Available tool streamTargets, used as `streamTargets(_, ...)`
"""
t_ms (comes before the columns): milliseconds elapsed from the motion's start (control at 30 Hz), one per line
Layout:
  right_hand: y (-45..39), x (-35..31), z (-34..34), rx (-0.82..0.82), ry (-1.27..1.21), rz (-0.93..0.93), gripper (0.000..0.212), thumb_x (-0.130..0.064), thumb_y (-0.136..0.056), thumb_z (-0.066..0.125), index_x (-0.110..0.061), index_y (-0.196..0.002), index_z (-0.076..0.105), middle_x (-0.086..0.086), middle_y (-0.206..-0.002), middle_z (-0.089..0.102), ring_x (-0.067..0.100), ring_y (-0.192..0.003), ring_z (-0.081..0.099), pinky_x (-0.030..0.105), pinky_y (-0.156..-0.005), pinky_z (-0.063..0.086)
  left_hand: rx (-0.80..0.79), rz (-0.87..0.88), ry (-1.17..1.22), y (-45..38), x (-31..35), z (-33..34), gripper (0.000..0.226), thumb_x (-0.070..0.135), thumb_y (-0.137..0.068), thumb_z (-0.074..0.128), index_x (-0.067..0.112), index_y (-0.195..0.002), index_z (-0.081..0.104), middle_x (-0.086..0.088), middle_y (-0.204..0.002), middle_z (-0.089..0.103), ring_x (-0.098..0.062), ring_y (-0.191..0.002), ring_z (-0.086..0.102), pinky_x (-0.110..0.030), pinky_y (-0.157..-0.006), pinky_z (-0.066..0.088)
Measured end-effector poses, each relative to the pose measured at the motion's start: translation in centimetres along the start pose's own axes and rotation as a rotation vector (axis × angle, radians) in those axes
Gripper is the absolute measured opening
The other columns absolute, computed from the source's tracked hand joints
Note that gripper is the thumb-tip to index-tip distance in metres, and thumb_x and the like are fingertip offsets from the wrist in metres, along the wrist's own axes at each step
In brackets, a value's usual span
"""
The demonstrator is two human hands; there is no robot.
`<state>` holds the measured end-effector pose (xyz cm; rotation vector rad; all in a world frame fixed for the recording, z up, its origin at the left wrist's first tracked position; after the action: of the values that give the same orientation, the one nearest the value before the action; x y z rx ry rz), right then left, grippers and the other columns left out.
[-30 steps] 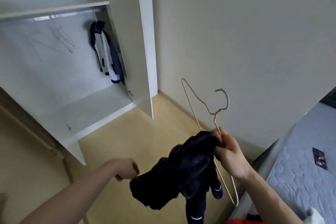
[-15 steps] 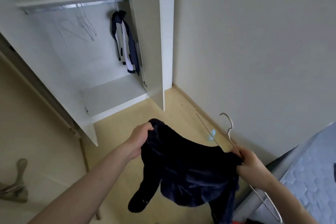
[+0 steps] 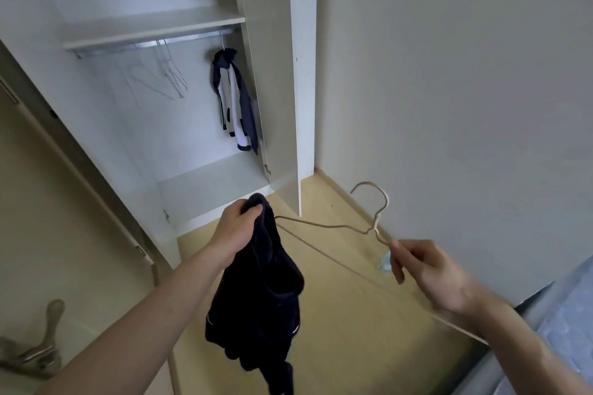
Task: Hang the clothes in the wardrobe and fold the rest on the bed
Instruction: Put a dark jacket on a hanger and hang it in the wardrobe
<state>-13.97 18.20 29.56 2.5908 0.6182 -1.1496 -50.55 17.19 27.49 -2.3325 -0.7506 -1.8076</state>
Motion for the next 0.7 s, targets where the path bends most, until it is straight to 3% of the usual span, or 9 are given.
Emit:
streamTargets(100,-1.5,-2.3,-0.3,-0.009,0.015,-0.055,0.062,-0.063,-0.102,0.037,-0.017,-0.067,0.058,-0.001,-0.056,0.038,0.013,-0.054,0.033,0.032,-0.057,0.032,0.036,0.007,-0.034,-2.2,0.4,-2.6,0.014,0.037,-0.099,0.056,0.028,-0.100,0.066,-0.003,-0.103,0.071,-0.022,-0.093,0.069,-0.039,-0.081,0.057)
streamTargets(300,-4.7,-5.5,1.2,-0.004,-0.003,-0.101,0.060,-0.055,-0.106,0.041,-0.016,-0.062,0.053,-0.006,-0.052,0.040,0.010,-0.051,0.034,0.022,-0.052,0.031,0.044,0.085,-0.056,-4.6,2.7,-6.1,0.017,0.034,-0.098,0.057,0.025,-0.096,0.071,-0.005,-0.098,0.074,-0.027,-0.094,0.071,-0.044,-0.087,0.057)
streamTargets(500,-8.3,-8.2,5.3,0.015,-0.029,-0.092,0.063,-0.071,-0.096,0.036,-0.020,-0.064,0.053,-0.012,-0.051,0.047,0.007,-0.049,0.037,0.020,-0.052,0.034,-0.073,0.244,-0.038,-4.5,7.1,-7.3,0.017,0.030,-0.100,0.060,0.027,-0.093,0.075,0.003,-0.090,0.077,-0.021,-0.091,0.074,-0.030,-0.078,0.055)
streamTargets(700,-11.2,-10.8,8.9,0.059,-0.012,-0.090,0.060,-0.068,-0.099,0.035,-0.017,-0.069,0.045,-0.010,-0.054,0.041,0.008,-0.051,0.034,0.027,-0.055,0.034,-0.224,0.439,0.032,-1.8,13.1,-6.4,0.015,0.039,-0.092,0.063,0.034,-0.099,0.076,-0.001,-0.101,0.077,-0.020,-0.099,0.073,-0.039,-0.096,0.055)
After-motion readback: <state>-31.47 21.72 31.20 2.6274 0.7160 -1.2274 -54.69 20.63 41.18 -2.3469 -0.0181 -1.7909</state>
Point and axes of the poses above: each hand's wrist, its own y-axis away from the middle knuckle, its own z-axis out of the palm, x = y × z, the point moved 5 cm from there along -y, towards the middle knuckle
